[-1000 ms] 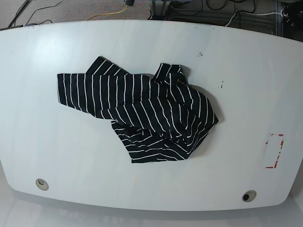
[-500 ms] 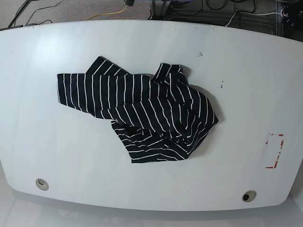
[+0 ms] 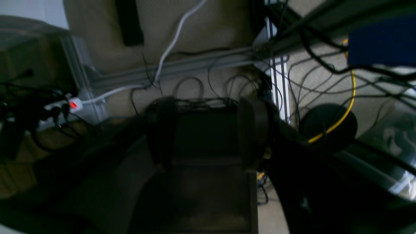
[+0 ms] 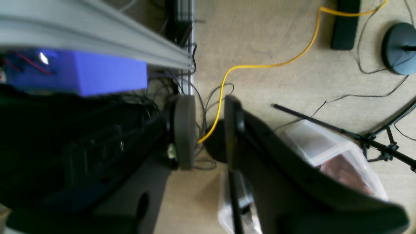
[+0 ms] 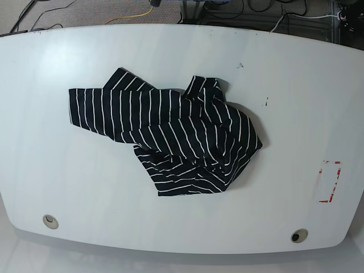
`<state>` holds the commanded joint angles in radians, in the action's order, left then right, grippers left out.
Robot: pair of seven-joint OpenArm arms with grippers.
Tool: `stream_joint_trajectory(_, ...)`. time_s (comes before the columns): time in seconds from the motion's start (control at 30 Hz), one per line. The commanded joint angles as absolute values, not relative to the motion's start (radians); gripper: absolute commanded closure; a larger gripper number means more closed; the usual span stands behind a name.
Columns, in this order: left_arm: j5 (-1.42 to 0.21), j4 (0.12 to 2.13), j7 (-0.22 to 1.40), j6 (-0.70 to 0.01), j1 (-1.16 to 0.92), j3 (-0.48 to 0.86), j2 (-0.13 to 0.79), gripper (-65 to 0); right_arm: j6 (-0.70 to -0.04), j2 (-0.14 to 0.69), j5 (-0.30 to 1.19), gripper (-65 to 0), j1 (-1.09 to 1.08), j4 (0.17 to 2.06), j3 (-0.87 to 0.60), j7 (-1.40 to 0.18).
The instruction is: Layout the t-shirt on the table in an organized manner, then fold the t-shirt properly
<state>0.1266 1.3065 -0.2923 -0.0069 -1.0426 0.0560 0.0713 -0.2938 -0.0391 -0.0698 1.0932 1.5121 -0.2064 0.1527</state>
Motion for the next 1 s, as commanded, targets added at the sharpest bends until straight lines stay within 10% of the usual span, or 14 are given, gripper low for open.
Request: stream_joint_trajectory(1.0, 0.125, 1.75, -0.292, -0.007, -1.296, 0.157, 0.07, -27.5, -0.298, -0.062, -0.004, -15.2, 1.282, 1.816, -0.206, 0.153)
